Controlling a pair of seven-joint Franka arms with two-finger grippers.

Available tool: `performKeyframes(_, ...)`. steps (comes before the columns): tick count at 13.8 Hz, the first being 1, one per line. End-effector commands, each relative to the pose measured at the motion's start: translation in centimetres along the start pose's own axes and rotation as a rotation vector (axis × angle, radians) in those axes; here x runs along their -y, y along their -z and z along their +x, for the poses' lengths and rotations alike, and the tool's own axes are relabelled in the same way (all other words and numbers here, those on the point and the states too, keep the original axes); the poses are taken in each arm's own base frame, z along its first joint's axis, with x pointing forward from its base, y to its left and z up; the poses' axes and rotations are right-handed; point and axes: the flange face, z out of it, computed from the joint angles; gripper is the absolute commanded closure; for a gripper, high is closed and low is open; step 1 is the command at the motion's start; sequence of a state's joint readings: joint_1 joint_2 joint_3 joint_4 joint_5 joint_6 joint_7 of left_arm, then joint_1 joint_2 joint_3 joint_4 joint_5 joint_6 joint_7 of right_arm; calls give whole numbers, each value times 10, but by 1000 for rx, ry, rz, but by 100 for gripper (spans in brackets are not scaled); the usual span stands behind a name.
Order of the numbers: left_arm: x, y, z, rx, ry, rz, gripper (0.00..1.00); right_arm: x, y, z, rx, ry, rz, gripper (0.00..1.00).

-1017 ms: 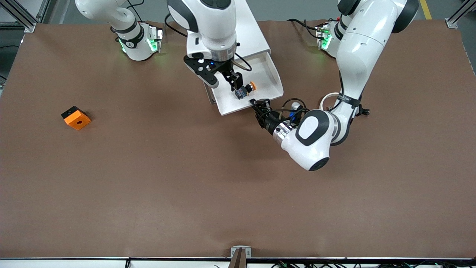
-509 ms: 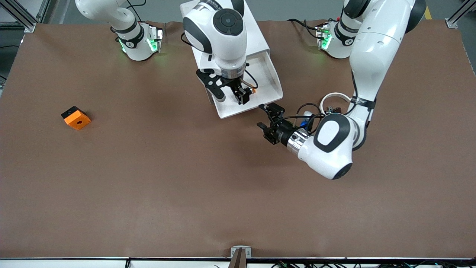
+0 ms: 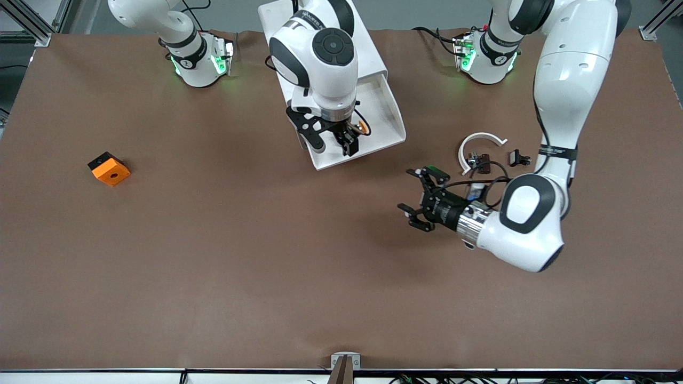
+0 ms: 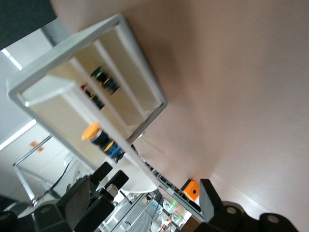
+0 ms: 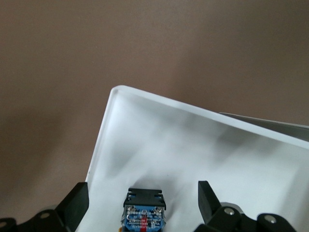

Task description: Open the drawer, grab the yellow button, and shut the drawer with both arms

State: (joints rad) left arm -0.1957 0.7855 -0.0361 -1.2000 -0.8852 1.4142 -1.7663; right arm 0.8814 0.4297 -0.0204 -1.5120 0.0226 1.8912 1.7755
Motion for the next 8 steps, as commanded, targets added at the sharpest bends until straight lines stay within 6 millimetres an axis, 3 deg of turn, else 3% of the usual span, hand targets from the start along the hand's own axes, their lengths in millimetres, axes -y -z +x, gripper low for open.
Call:
performKeyframes(1, 24, 18, -12, -189, -149, -65, 0, 3, -5, -13, 1, -1, -2, 0)
performKeyframes(3, 30, 27, -7, -301, -269, -76, 0, 2, -9, -23, -2, 15, -6, 0)
performKeyframes(4, 29, 30, -1, -350, -330, -72, 0, 3, -10, -25, -1, 19, -5, 7)
performKeyframes(5, 27, 32, 2, -407, -423, -68, 0, 4, -9, -25, 0, 21, 1, 19)
performKeyframes(7, 29, 43, 2, -446, -542, -79, 0, 5, -8, -25, 2, 26, 9, 55)
performKeyframes(8, 28, 46, 3, -481, -580, -85, 0, 5, -8, -25, 2, 30, 9, 62)
